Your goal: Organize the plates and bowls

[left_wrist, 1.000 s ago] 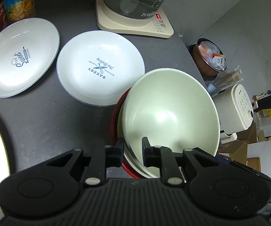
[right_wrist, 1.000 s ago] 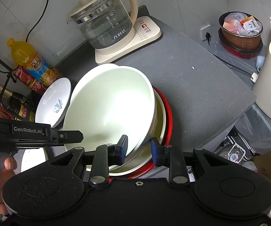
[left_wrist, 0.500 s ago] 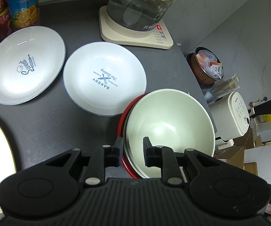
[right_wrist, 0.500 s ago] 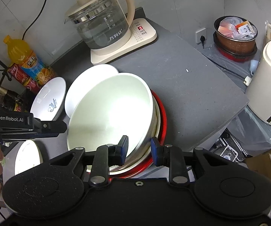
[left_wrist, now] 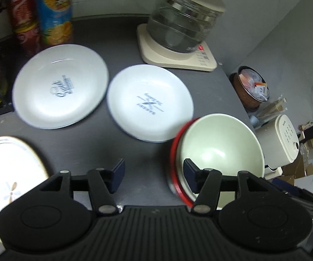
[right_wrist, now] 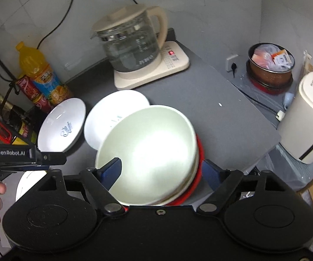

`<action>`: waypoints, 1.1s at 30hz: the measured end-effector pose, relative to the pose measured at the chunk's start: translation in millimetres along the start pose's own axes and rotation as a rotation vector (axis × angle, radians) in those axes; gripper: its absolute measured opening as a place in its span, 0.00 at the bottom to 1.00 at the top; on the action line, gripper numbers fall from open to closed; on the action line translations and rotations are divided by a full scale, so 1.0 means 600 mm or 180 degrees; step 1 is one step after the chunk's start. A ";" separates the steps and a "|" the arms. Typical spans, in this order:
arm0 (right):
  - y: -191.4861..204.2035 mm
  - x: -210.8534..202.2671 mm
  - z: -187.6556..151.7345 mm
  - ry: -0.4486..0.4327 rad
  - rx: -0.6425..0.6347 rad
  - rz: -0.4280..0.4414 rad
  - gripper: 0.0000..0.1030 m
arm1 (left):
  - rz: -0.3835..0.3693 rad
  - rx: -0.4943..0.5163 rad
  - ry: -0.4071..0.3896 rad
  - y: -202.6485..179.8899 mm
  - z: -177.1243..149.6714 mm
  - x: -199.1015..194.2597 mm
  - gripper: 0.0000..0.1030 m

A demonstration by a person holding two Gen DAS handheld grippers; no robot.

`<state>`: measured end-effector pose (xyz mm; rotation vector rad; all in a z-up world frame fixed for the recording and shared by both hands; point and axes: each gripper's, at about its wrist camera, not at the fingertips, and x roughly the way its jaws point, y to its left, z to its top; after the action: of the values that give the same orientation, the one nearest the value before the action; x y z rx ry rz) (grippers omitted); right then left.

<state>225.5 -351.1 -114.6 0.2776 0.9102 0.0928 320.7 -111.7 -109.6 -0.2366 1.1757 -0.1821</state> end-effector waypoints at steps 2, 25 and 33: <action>0.012 -0.001 0.003 -0.0043 -0.0049 0.0035 0.81 | 0.0052 -0.0041 -0.0031 0.017 -0.005 -0.009 0.57; 0.149 0.032 0.024 0.0015 -0.0694 0.0552 0.91 | 0.0537 -0.0635 -0.0271 0.161 -0.067 -0.089 0.67; 0.193 0.042 0.021 0.0112 -0.0975 0.0737 0.93 | 0.0687 -0.0839 -0.0319 0.187 -0.092 -0.104 0.72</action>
<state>255.2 -237.4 -94.5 0.0950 0.8824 0.4482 248.2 7.6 -105.3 -0.3437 1.1156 0.1740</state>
